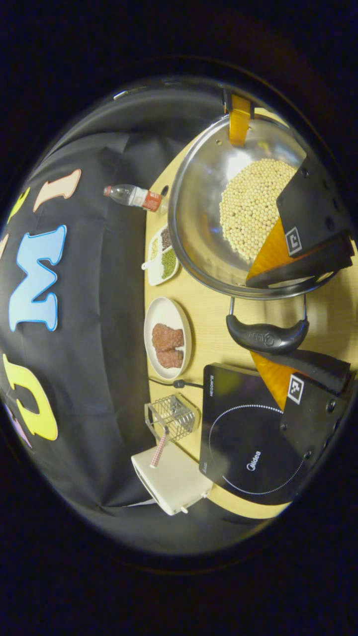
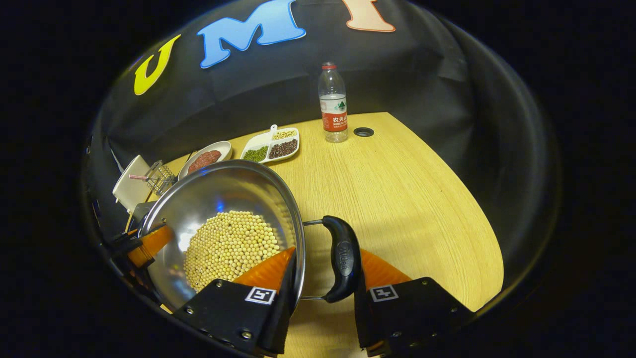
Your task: First push the handle of the pot to place it horizontally, then grasp the pot with both hands and set it on the induction cooktop.
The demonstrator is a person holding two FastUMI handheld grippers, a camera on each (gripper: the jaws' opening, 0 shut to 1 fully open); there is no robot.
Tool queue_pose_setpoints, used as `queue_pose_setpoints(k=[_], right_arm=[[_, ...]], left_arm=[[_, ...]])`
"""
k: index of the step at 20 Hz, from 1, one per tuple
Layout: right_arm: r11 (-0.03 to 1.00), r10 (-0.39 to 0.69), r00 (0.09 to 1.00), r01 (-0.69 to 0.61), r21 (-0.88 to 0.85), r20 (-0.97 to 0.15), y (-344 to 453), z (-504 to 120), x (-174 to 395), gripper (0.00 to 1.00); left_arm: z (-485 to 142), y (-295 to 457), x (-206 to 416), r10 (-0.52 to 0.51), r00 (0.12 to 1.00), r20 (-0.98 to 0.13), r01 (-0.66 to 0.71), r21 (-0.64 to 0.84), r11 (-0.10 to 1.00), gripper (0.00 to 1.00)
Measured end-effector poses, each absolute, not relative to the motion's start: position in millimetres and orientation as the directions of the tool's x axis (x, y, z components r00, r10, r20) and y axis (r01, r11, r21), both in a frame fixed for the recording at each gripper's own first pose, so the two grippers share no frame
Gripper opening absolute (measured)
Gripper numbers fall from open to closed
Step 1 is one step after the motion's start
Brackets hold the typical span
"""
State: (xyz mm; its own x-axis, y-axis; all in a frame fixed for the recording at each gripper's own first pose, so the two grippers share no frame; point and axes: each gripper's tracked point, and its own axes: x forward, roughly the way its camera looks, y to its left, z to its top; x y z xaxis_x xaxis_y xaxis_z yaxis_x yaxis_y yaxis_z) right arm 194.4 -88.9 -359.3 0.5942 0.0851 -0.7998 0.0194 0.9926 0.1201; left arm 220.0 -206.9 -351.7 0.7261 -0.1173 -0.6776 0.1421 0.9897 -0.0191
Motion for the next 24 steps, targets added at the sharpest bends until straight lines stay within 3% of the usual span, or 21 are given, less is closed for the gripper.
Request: queue_pose_setpoints(k=[2,7,8,12,14,15,19,23,24], right_arm=[[0.993,0.095,0.605,0.002,0.121,-0.791,-90,-347,189,0.54],[0.990,0.141,0.619,-0.065,0.129,-0.772,-77,-328,186,0.54],[0.989,0.147,0.619,-0.073,0.130,-0.772,-73,-326,184,0.54],[0.988,0.157,0.620,-0.093,0.126,-0.769,-53,-318,177,0.54],[0.988,0.157,0.624,-0.097,0.124,-0.766,-40,-314,176,0.54],[0.988,0.156,0.623,-0.096,0.122,-0.766,-33,-312,174,0.54],[0.988,0.154,0.623,-0.095,0.122,-0.767,2,-308,168,0.54],[0.989,0.151,0.626,-0.093,0.118,-0.765,32,-305,168,0.54],[0.989,0.151,0.627,-0.093,0.119,-0.764,41,-305,168,0.54]], left_arm=[[-341,-205,211,-0.101,0.737,-0.668,0.116,-0.022,0.993,0.68],[-317,-187,188,-0.051,0.769,-0.637,0.050,-0.020,0.999,0.72],[-315,-182,184,-0.044,0.772,-0.634,0.041,-0.019,0.999,0.68],[-306,-156,175,-0.029,0.780,-0.626,0.023,-0.019,1.000,0.75],[-305,-139,173,-0.026,0.782,-0.622,0.020,-0.016,1.000,0.69],[-304,-131,173,-0.027,0.782,-0.623,0.020,-0.019,1.000,0.75],[-302,-94,176,-0.030,0.782,-0.623,0.019,-0.025,1.000,0.69],[-302,-61,181,-0.034,0.780,-0.625,0.019,-0.030,0.999,0.72],[-304,-52,183,-0.033,0.780,-0.625,0.020,-0.028,0.999,0.68]])
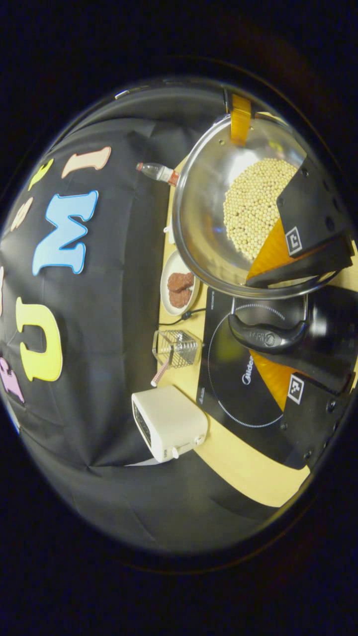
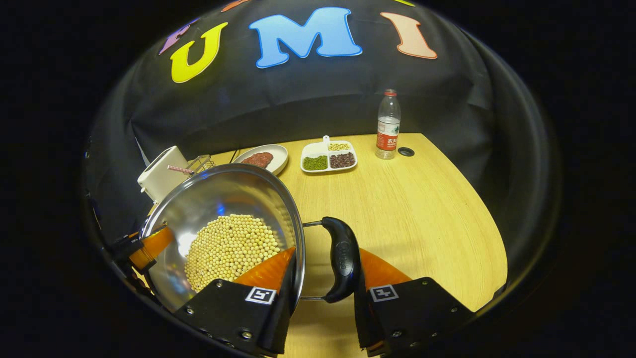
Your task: First push the handle of the pot to place it horizontally, then grasp the pot with both hands and set it on the induction cooktop.
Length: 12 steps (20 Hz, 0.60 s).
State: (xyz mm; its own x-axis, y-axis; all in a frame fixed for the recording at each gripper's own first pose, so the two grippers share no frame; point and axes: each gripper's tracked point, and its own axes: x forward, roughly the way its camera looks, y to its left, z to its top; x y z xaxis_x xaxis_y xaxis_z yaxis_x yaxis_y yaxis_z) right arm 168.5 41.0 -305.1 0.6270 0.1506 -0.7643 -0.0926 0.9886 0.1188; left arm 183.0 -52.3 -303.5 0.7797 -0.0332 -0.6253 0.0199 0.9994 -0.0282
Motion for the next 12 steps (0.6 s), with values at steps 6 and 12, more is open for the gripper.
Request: queue_pose_setpoints(k=[6,12], right_arm=[[0.988,0.155,0.626,-0.093,0.124,-0.765,92,-305,167,0.54],[0.989,0.147,0.625,-0.089,0.117,-0.767,136,-307,168,0.54]], left_arm=[[-306,3,192,-0.030,0.783,-0.621,0.014,-0.030,0.999,0.72],[-312,53,202,-0.037,0.784,-0.619,0.018,-0.037,0.999,0.72]])
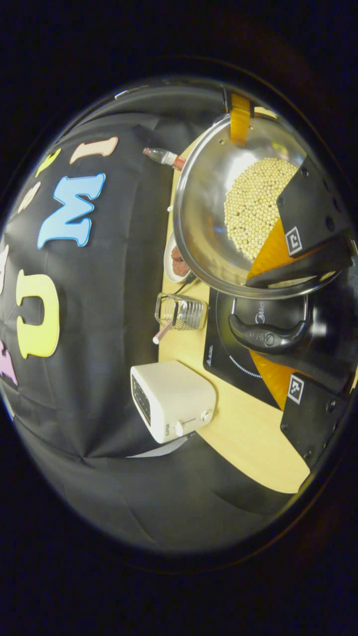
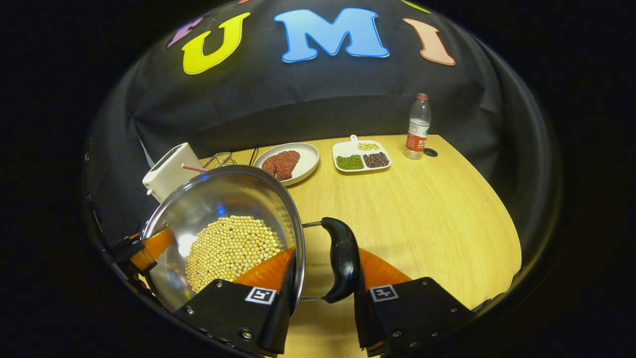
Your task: First push the handle of the pot to place it horizontally, then grasp the pot with both hands and set it on the induction cooktop.
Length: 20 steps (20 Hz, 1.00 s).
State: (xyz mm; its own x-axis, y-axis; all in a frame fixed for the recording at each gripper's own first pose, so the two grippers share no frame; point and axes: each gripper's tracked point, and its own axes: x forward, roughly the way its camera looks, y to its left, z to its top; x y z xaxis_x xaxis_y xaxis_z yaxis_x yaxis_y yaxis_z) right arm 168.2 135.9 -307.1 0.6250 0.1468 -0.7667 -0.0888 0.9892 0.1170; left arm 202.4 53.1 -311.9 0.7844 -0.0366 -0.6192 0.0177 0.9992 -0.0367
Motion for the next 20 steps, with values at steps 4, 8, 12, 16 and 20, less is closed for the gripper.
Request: queue_pose_setpoints(k=[4,8,12,16,20], right_arm=[[0.989,0.144,0.620,-0.084,0.118,-0.771,163,-312,166,0.54],[0.988,0.152,0.609,-0.083,0.129,-0.778,188,-318,167,0.54],[0.988,0.154,0.594,-0.083,0.130,-0.790,204,-325,169,0.54],[0.988,0.155,0.583,-0.082,0.132,-0.798,219,-333,170,0.54],[0.988,0.157,0.574,-0.082,0.134,-0.804,232,-339,171,0.54]], left_arm=[[-319,85,210,-0.041,0.780,-0.624,0.023,-0.036,0.999,0.72],[-327,112,217,-0.035,0.777,-0.628,0.022,-0.029,0.999,0.72],[-334,130,223,-0.030,0.769,-0.638,0.018,-0.025,1.000,0.68],[-343,147,231,-0.030,0.755,-0.655,0.022,-0.020,1.000,0.68],[-348,160,239,-0.025,0.750,-0.661,0.021,-0.015,1.000,0.72]])
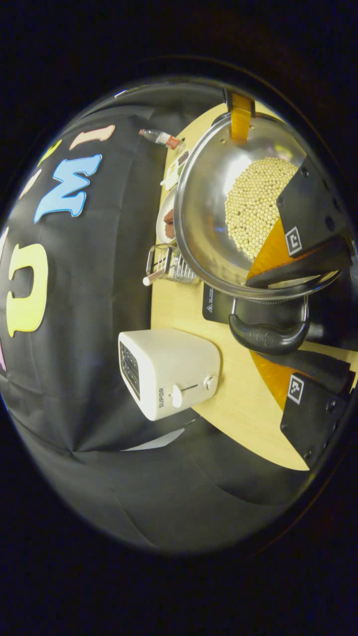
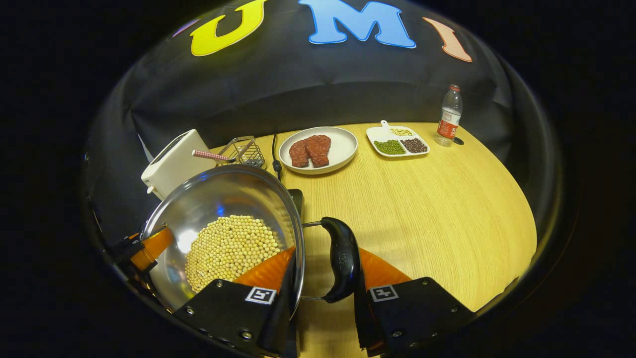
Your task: First push the handle of the pot to place it horizontally, then grasp the pot with both hands and set it on the induction cooktop.
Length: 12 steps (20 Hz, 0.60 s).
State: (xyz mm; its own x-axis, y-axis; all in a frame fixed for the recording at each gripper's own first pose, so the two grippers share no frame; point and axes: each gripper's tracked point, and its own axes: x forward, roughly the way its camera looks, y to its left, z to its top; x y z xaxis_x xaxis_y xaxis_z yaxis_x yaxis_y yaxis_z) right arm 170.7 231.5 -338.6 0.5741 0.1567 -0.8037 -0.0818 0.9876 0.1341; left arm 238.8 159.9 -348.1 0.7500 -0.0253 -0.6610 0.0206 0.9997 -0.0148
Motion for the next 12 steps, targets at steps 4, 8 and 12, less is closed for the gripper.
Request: queue_pose_setpoints(k=[4,8,12], right_arm=[[0.988,0.153,0.574,-0.083,0.129,-0.804,237,-341,173,0.54],[0.988,0.152,0.569,-0.078,0.131,-0.808,239,-344,172,0.54],[0.985,0.171,0.590,-0.111,0.131,-0.789,241,-341,174,0.60]], left_arm=[[-353,166,241,-0.030,0.742,-0.669,0.021,-0.022,1.000,0.72],[-355,169,245,-0.033,0.747,-0.664,0.026,-0.020,0.999,0.72],[-349,173,247,-0.007,0.780,-0.625,0.035,0.033,0.999,0.79]])
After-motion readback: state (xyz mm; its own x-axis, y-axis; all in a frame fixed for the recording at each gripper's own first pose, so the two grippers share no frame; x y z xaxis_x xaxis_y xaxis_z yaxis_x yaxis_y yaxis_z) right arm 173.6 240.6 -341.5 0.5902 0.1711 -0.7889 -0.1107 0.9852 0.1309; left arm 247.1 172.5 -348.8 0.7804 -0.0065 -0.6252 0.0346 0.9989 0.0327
